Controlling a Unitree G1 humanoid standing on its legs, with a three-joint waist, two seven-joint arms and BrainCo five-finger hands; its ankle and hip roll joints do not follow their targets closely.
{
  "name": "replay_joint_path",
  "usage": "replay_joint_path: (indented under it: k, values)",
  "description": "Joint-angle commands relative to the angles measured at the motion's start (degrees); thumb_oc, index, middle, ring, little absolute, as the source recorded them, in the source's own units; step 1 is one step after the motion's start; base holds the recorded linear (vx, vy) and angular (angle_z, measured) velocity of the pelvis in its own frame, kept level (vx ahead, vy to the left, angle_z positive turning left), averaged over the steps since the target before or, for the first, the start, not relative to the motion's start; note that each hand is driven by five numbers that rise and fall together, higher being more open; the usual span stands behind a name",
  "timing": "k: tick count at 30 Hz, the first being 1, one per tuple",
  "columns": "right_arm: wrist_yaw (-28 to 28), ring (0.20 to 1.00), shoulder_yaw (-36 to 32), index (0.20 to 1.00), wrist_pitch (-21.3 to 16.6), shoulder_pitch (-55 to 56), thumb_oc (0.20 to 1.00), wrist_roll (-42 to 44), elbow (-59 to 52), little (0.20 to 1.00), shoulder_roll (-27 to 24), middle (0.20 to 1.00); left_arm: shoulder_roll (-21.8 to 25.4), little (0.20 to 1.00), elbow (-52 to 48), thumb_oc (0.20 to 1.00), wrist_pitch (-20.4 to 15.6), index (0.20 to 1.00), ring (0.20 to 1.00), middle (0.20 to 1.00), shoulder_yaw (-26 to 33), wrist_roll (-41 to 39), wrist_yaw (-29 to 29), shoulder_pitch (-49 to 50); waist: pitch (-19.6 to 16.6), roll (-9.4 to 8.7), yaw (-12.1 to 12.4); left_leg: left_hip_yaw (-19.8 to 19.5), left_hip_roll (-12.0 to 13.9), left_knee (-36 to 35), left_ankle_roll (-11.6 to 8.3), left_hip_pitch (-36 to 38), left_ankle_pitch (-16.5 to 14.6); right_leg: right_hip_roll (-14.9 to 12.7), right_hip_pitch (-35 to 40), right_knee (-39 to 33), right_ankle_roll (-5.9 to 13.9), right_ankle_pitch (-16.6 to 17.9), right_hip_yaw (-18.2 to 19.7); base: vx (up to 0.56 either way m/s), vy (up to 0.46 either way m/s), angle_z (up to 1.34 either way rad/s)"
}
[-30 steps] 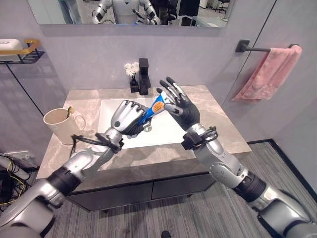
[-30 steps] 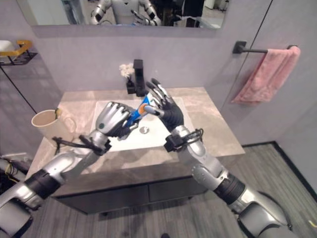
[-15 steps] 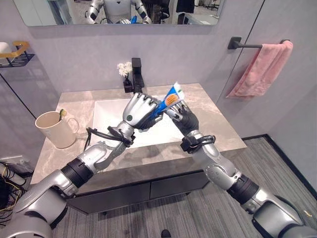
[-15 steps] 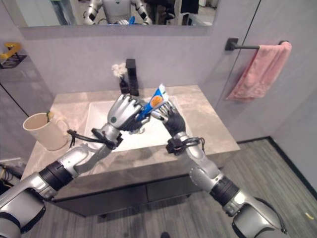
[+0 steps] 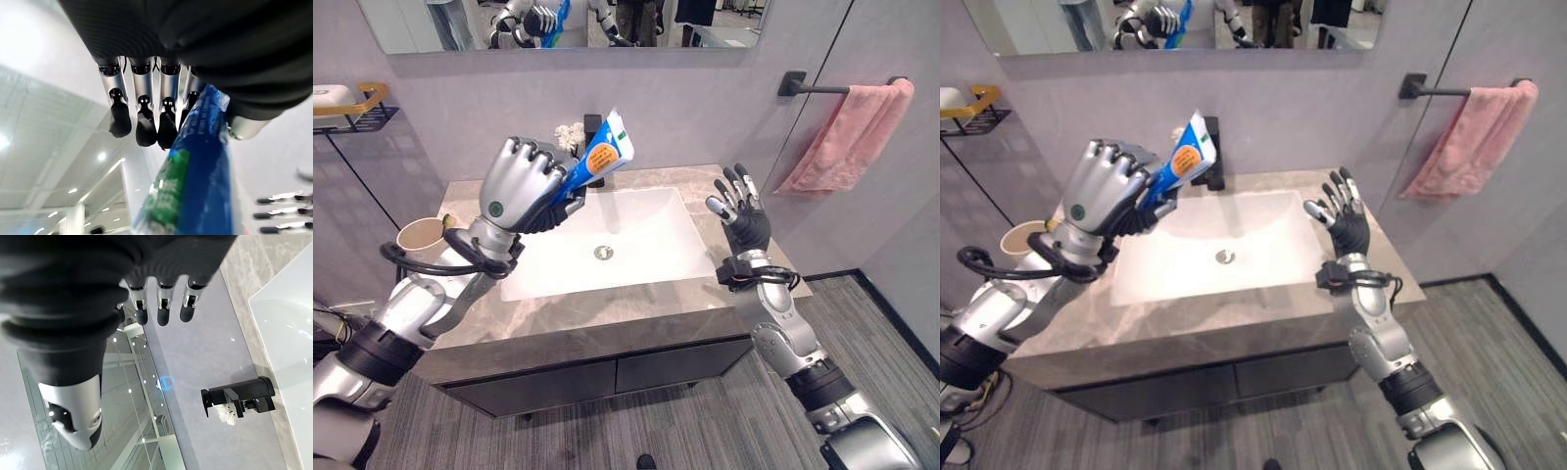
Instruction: Put brush and paste in cup on sink, flatten towel.
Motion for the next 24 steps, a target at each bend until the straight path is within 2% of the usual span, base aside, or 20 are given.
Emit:
replay_joint_path:
  k: [1,5,8,15,19,24]
  values:
    - [-0.11,1.000,-2.27,1.000,-5.10,-1.10,1.000,-3.45,-1.90,1.000,0.52,1.000,-6.10,0.200,3.45,0.200,2.73,0.200,0.200,0.200,5.10,-4.26,6.31,-9.26,-3.31,-0.48,1.64,-0.88,0.22,0.29,-2.19,1.52,-0.36,-4.35,1.79,0.28,5.54,0.76,-4.62,0.03,0.007,0.15]
    - [1.18,1.000,-0.57,1.000,-3.91,-1.95,1.000,-1.02,-1.97,1.000,-0.37,1.000,-8.65,0.200,3.22,0.200,2.70,0.200,0.200,0.200,4.96,-5.21,4.50,-7.85,-3.18,-0.72,1.55,-1.07,0.19,0.29,-2.13,1.52,-0.35,-4.33,1.84,0.37,5.49,0.72,-4.53,0.00,-0.005,0.14]
    - [4.45,1.000,4.56,1.000,-2.04,-5.94,1.000,0.06,-0.91,1.000,-1.93,1.000,-10.20,0.200,1.18,0.200,1.27,0.200,0.200,0.200,2.36,-5.68,2.11,-10.03,-3.18,-0.83,1.77,-1.01,0.18,0.29,-2.15,1.64,-0.46,-4.25,1.95,0.34,5.41,0.71,-4.37,0.00,-0.001,-0.01]
    - [8.47,1.000,9.17,1.000,-3.08,-13.95,1.000,-2.64,-3.10,1.000,-3.91,1.000,-10.91,0.200,2.78,0.200,-1.42,0.200,0.200,0.200,-3.63,-6.83,-0.61,-15.35,-2.75,-0.63,1.90,-1.11,0.19,0.29,-2.18,1.50,-0.33,-4.22,1.82,0.31,5.53,0.67,-4.37,0.00,0.000,0.00]
    - [7.82,1.000,8.59,1.000,-3.77,-15.73,1.000,-5.59,-5.21,1.000,-4.23,1.000,-10.60,0.200,2.99,0.200,-2.05,0.200,0.200,0.200,-3.07,-7.63,-1.27,-13.99,-2.45,-0.52,2.00,-1.15,0.32,0.29,-2.20,1.30,-0.25,-4.28,1.62,0.33,5.61,0.69,-4.36,0.00,0.000,0.00]
    - [8.84,1.000,8.68,1.000,-5.11,-17.02,1.000,-5.34,-7.13,1.000,-3.58,1.000,-11.01,0.200,4.36,0.200,-3.44,0.200,0.200,0.200,-3.34,-8.13,-2.17,-11.87,-2.55,-0.39,1.89,-1.08,0.36,0.29,-2.14,1.48,-0.36,-4.20,1.62,0.36,5.61,0.62,-4.39,0.00,0.000,0.00]
